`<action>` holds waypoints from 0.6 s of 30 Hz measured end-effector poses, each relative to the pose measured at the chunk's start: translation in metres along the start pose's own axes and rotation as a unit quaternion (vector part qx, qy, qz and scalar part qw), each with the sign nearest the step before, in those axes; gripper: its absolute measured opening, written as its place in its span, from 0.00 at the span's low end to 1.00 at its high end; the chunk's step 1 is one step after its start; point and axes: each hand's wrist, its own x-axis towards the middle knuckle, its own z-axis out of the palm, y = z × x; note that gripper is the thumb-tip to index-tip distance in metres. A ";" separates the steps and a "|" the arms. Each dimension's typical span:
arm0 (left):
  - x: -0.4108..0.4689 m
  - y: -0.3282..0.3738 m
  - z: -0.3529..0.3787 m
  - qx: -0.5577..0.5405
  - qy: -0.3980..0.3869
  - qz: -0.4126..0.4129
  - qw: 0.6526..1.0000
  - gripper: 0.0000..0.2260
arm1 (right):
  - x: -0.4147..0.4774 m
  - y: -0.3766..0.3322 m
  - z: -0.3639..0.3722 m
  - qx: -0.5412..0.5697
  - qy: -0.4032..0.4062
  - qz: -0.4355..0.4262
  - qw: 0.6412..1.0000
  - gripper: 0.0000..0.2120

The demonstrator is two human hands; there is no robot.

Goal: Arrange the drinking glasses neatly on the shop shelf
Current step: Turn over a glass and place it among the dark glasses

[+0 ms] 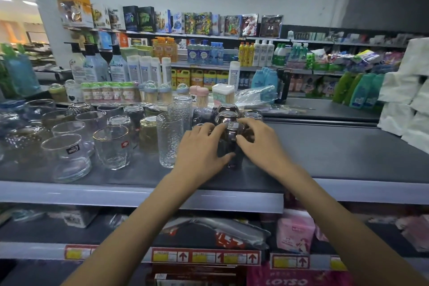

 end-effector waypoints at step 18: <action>0.006 0.004 0.006 0.017 0.048 0.013 0.999 0.32 | 0.045 -0.008 -0.008 -0.075 -0.133 -0.017 0.988 0.26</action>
